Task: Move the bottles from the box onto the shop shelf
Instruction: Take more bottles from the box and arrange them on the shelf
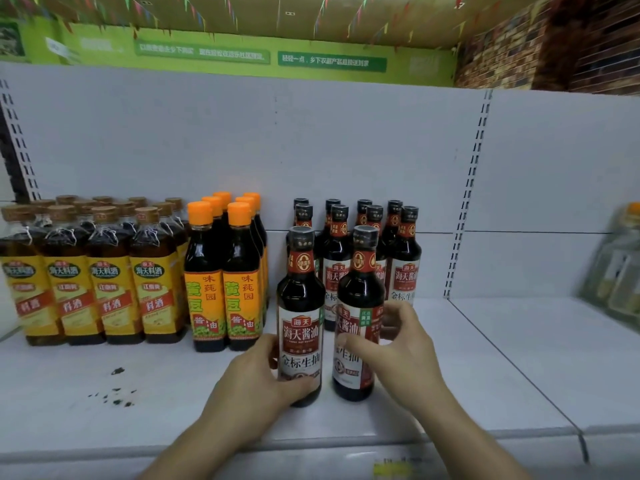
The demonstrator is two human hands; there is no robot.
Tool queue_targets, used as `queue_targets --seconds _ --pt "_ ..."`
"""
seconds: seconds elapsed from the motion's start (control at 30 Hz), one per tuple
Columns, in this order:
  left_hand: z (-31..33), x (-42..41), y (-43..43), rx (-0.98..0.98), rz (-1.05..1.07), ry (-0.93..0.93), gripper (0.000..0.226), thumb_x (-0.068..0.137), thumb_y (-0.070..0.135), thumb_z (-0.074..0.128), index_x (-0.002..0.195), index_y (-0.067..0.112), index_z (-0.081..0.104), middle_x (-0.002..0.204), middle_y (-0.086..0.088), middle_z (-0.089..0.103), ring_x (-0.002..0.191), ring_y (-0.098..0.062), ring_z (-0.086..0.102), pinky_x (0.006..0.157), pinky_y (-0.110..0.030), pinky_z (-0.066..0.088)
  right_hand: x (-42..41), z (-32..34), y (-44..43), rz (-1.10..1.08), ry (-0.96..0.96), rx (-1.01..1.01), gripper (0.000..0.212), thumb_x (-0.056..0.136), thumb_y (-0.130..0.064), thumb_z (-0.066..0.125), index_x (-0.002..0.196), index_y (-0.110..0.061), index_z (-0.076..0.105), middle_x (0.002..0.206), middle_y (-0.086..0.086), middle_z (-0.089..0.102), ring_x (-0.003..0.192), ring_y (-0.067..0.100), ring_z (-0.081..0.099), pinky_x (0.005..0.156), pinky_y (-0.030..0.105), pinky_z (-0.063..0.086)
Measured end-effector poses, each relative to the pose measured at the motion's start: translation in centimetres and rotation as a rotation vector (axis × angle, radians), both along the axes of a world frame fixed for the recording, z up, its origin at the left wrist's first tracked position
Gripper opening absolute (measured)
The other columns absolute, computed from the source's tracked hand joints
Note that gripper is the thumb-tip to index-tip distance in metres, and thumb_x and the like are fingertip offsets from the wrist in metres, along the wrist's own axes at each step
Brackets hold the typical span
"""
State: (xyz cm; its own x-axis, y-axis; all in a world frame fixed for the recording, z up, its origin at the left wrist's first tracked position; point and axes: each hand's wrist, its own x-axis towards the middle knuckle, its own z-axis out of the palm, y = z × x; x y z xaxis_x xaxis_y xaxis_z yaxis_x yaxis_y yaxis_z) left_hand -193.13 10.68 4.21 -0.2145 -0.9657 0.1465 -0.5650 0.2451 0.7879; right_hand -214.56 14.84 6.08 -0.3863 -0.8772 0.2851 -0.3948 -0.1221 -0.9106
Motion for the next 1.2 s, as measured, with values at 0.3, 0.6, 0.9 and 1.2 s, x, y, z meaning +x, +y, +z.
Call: queue_targets --seconds 0.3,0.6,0.9,1.2 --pt "-0.7 0.3 -0.7 0.019 -0.01 0.031 0.073 0.062 0.063 0.086 0.125 0.042 0.057 0.114 0.026 0.068 0.103 0.003 0.063 0.096 -0.036 0.055 -1.6 -0.3 -0.5 0.162 -0.028 0.036 0.056 0.075 -0.026 0.089 0.123 -0.041 0.065 0.113 -0.02 0.073 0.107 0.004 0.069 0.095 0.035 0.056" --pt "-1.2 0.0 -1.4 -0.019 -0.006 0.052 0.064 0.068 0.056 0.087 0.124 0.043 0.057 0.113 0.028 0.068 0.102 0.005 0.063 0.095 -0.032 0.055 -1.3 -1.9 -0.2 0.054 0.091 0.085 0.066 0.067 -0.036 0.094 0.12 -0.037 0.054 0.114 -0.02 0.068 0.096 -0.01 0.064 0.081 0.015 0.05" --pt "-1.6 -0.5 -2.2 -0.034 0.01 0.085 0.054 0.069 0.053 0.088 0.11 0.052 0.052 0.103 0.034 0.065 0.094 0.014 0.062 0.079 -0.016 0.047 -1.2 -2.0 -0.5 0.086 0.145 0.096 0.07 0.071 -0.038 0.091 0.129 -0.04 0.052 0.117 -0.023 0.066 0.089 -0.01 0.066 0.081 0.021 0.056" --pt "-1.8 -0.8 -3.2 -0.051 0.008 0.077 0.058 0.07 0.052 0.088 0.121 0.044 0.06 0.107 0.029 0.069 0.094 0.01 0.064 0.079 -0.015 0.047 -0.7 -2.2 -1.5 0.089 0.211 0.069 0.062 0.077 -0.038 0.087 0.126 -0.043 0.049 0.112 -0.026 0.066 0.094 -0.013 0.062 0.079 0.016 0.052"
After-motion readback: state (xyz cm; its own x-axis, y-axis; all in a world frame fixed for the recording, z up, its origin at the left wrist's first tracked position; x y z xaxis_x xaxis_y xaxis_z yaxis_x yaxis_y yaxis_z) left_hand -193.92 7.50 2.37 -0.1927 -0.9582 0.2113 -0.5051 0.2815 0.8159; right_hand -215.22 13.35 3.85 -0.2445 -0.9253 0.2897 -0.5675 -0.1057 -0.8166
